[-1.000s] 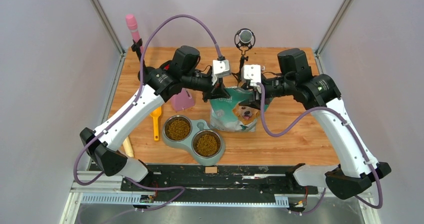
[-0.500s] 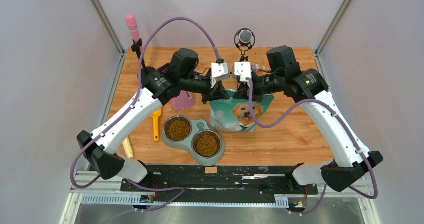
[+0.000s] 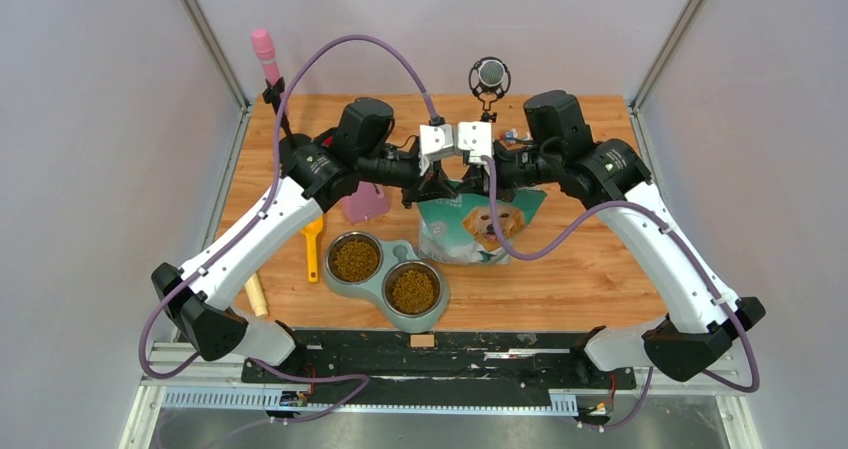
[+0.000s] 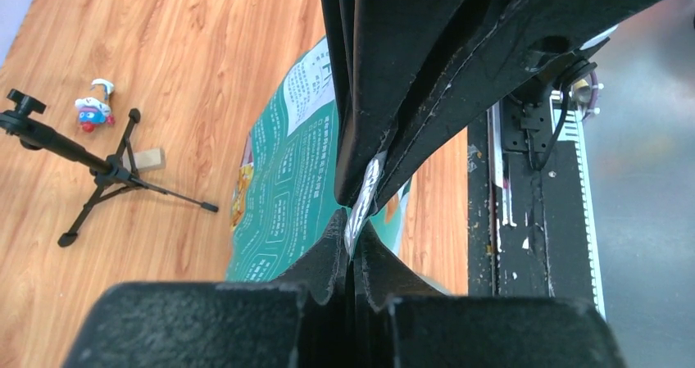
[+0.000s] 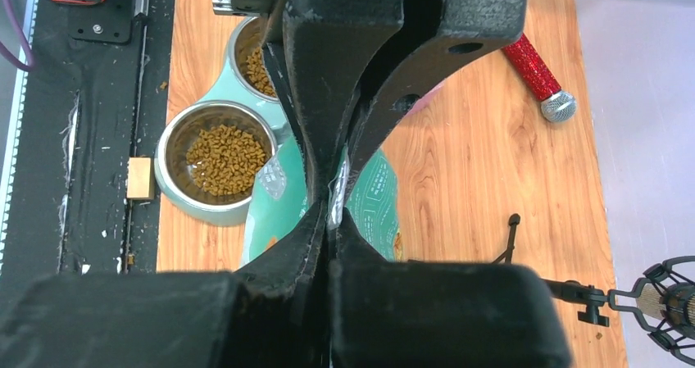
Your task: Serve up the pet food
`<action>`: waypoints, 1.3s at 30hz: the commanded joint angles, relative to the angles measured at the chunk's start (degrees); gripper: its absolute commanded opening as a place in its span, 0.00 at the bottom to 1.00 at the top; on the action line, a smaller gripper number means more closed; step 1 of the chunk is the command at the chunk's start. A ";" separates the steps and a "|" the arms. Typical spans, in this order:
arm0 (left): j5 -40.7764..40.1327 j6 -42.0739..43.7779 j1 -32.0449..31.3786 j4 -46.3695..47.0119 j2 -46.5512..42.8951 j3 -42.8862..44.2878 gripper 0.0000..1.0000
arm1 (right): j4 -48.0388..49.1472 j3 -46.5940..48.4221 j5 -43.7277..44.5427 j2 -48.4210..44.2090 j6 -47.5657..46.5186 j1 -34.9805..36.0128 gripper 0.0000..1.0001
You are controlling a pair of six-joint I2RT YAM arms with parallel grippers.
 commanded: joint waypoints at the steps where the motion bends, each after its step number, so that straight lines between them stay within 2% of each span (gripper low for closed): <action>1: -0.86 0.93 -0.62 4.97 -4.81 1.67 0.00 | 2.71 2.60 1.55 1.16 1.97 1.75 0.00; 5: -1.37 1.89 -0.64 4.47 -5.79 0.64 0.00 | 2.84 2.42 4.65 0.24 2.68 1.68 0.00; 7: -0.73 1.83 -0.64 4.91 -6.54 0.11 0.14 | 2.86 2.36 6.19 0.14 3.02 1.67 0.00; 8: 0.02 1.89 -0.62 5.14 -6.93 -0.15 0.29 | 2.63 2.41 6.64 0.22 3.25 1.68 0.00; 10: 0.89 2.34 -0.61 5.09 -7.34 -0.28 0.43 | 2.32 2.34 6.68 0.20 3.29 1.67 0.00; 13: 1.28 3.60 -0.68 4.03 -7.32 0.21 0.46 | 2.03 2.03 6.58 -0.09 3.14 1.68 0.00; 15: 1.14 4.86 -0.61 2.92 -7.12 0.45 0.35 | 1.99 1.98 6.49 -0.54 3.03 1.63 0.00; 16: 0.84 5.71 -0.65 2.09 -7.02 0.49 0.24 | 2.00 2.02 6.36 -0.71 3.05 1.63 0.01; 18: -0.69 6.41 -0.61 1.40 -6.45 0.59 0.19 | 1.94 2.21 5.78 -1.11 3.18 1.72 0.03; 19: -1.34 6.81 -0.67 1.08 -5.83 0.94 0.21 | 1.93 2.31 5.58 -1.29 3.28 1.67 0.04; 23: -4.04 10.89 -0.65 -3.91 -3.93 2.98 0.43 | 1.80 2.66 5.37 -1.58 3.54 1.67 0.04; 26: -3.90 13.97 -0.63 -6.44 -3.37 3.97 0.47 | 1.47 2.77 6.04 -1.47 3.71 1.70 0.03; 28: -4.54 13.22 -0.62 -5.87 -3.37 3.96 0.27 | 1.40 2.69 6.36 -1.37 3.73 1.68 0.03; 29: -5.53 12.46 -0.61 -4.61 -3.50 3.76 0.09 | 1.44 2.68 6.46 -1.33 3.80 1.70 0.03; 31: -6.09 12.01 -0.63 -4.29 -3.68 3.84 0.00 | 1.40 2.92 6.56 -1.30 3.99 1.68 0.03; 35: -7.73 10.25 -0.65 -0.49 -5.46 1.93 0.00 | 1.33 2.92 6.56 -1.54 3.98 1.67 0.03; 39: -6.42 10.30 -0.68 -0.21 -6.25 1.69 0.00 | 1.31 2.50 5.42 -1.48 3.55 1.67 0.11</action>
